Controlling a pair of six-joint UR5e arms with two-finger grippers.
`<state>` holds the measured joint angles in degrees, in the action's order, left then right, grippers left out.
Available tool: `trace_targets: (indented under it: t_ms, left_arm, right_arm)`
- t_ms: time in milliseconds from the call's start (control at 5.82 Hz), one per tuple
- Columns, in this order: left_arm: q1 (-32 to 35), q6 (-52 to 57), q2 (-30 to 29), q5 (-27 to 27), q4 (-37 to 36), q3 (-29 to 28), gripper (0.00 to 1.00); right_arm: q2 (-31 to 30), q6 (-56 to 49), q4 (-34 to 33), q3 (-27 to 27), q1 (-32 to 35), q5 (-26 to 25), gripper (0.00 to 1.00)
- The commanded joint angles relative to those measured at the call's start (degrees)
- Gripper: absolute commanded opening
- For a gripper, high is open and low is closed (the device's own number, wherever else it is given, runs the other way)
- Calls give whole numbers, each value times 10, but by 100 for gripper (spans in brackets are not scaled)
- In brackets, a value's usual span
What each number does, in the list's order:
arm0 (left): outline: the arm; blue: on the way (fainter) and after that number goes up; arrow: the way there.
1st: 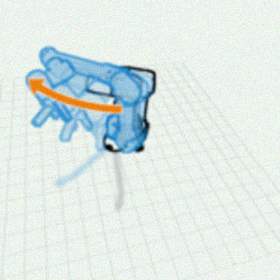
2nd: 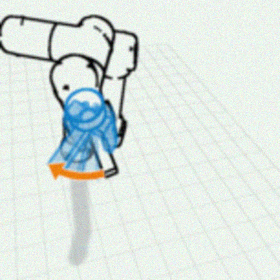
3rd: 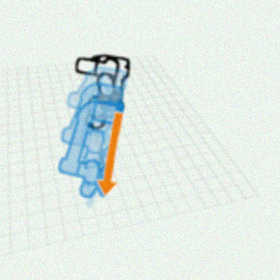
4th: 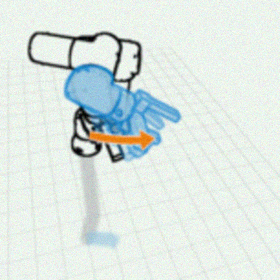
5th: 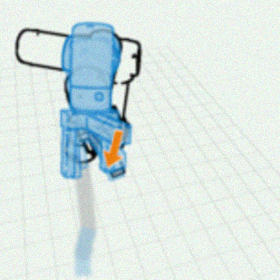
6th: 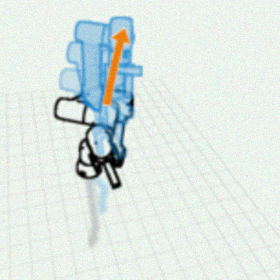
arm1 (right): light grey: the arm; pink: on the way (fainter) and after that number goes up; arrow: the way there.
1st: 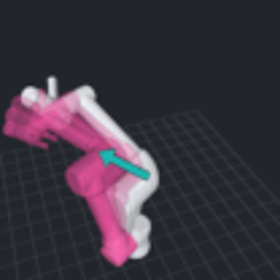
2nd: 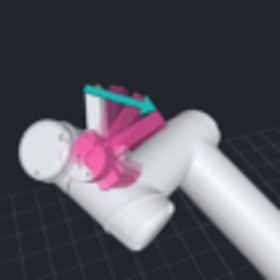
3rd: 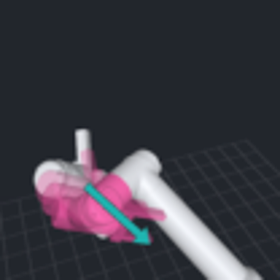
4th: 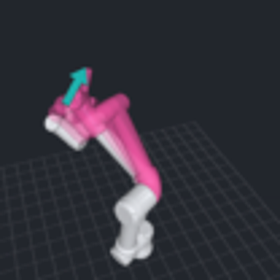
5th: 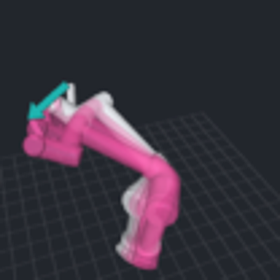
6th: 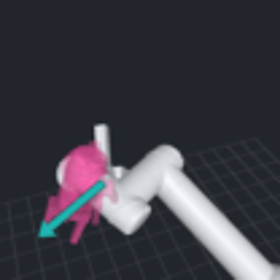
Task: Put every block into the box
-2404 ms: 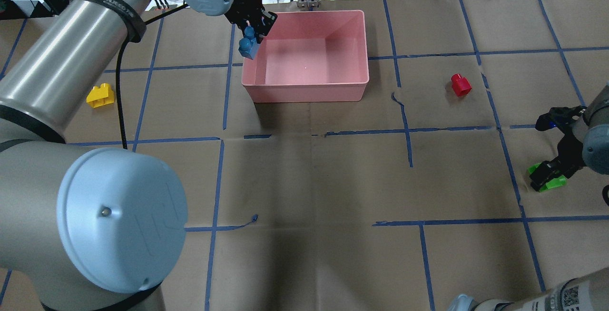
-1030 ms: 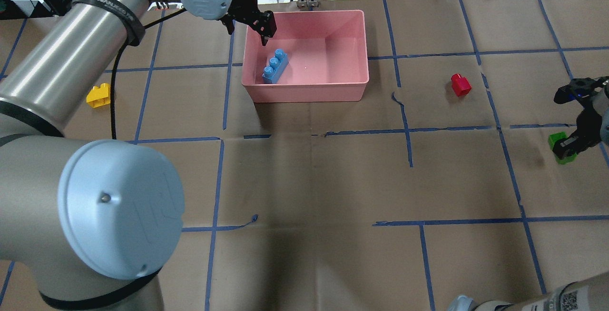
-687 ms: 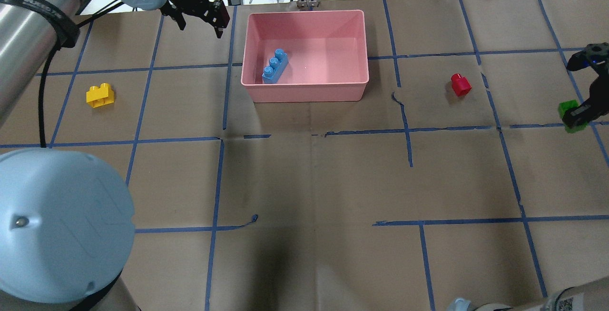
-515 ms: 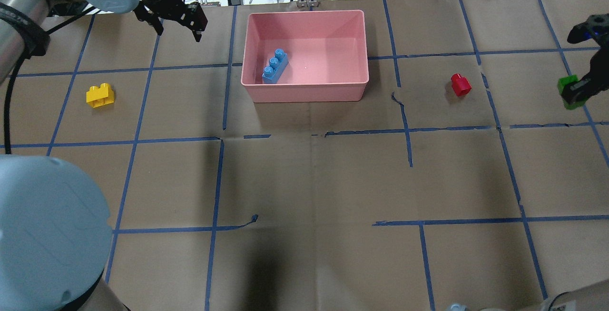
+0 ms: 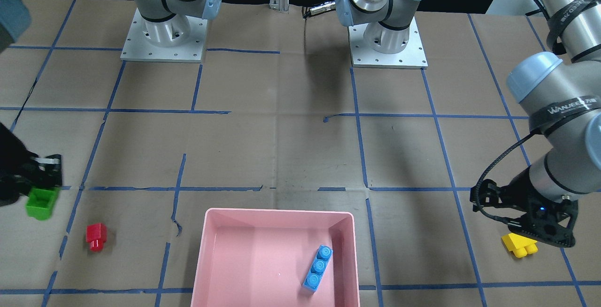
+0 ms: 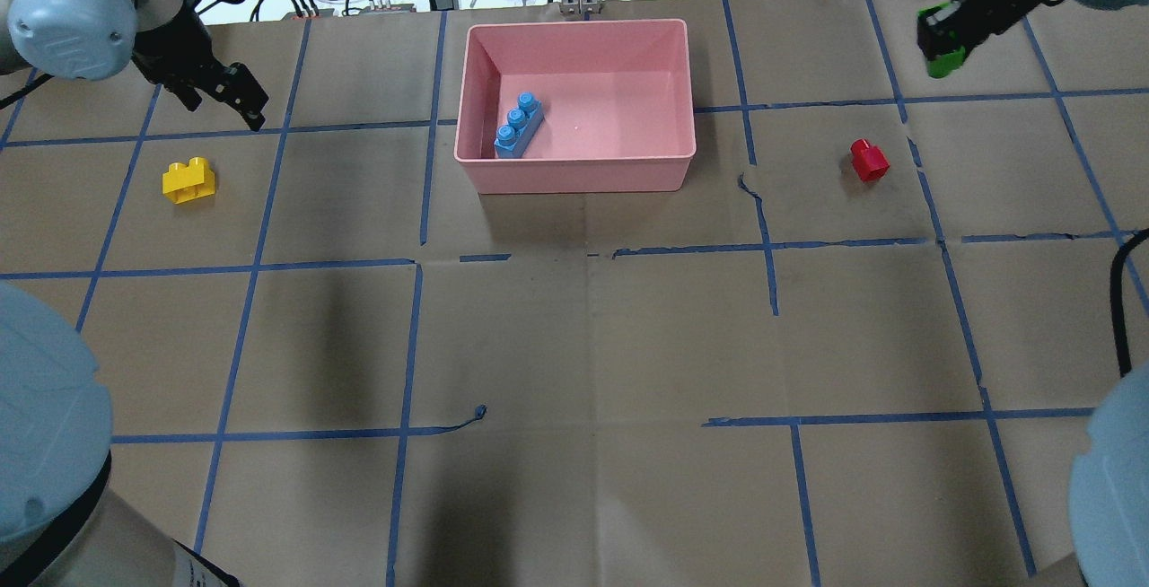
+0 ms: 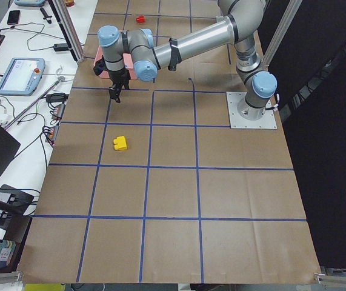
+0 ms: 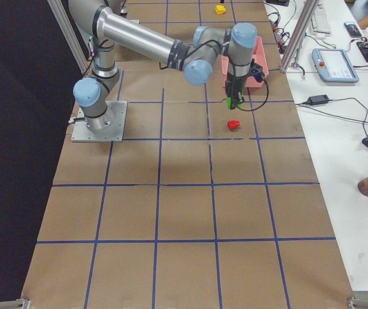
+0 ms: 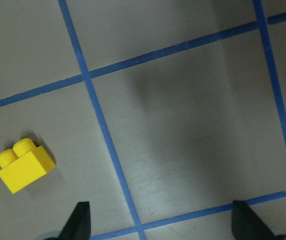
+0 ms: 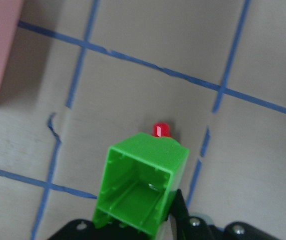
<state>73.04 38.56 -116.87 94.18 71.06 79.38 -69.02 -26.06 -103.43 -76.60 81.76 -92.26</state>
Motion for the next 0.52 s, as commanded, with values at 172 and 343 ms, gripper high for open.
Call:
trace_targets:
  t_ms: [172, 343]
  left_arm:
    - [-60, 274, -44, 17, -43, 11, 99]
    - [-82, 371, -47, 17, -90, 47, 99]
  right_arm:
    - [150, 247, 1, 150, 206, 4, 9]
    - [192, 269, -5, 161, 218, 5, 10]
